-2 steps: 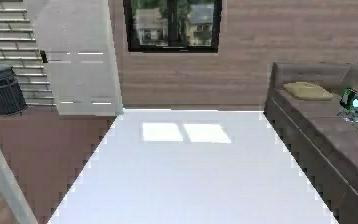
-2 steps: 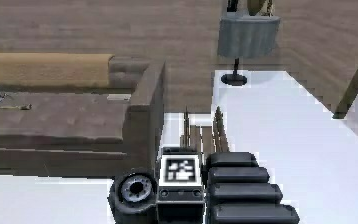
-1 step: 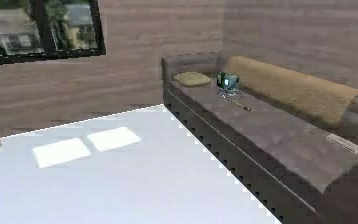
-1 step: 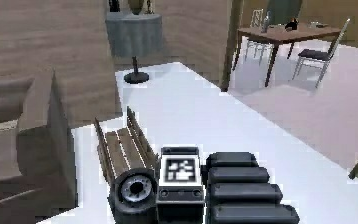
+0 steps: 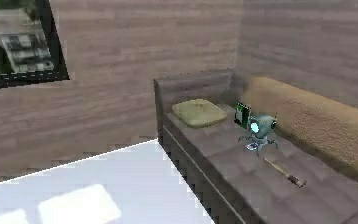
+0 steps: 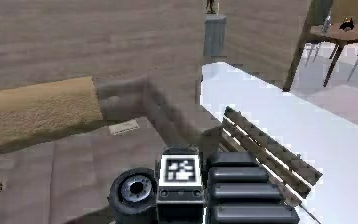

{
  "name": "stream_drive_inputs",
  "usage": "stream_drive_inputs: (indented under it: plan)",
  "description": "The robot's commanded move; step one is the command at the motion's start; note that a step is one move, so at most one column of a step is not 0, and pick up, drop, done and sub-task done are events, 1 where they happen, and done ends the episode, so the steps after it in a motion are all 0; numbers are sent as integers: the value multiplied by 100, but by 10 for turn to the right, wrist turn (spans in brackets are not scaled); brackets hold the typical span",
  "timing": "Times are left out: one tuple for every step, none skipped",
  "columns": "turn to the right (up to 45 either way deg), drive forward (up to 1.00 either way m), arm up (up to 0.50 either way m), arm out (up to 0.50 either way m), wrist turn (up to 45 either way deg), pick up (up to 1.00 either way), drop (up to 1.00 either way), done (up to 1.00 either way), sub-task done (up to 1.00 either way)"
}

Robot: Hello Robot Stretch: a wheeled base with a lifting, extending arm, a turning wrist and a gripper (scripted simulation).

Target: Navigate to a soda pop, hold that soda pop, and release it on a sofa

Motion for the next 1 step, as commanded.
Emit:
stream_drive_inputs:
  plan:
    - [0,75,0,0,0,0,0,0,0]
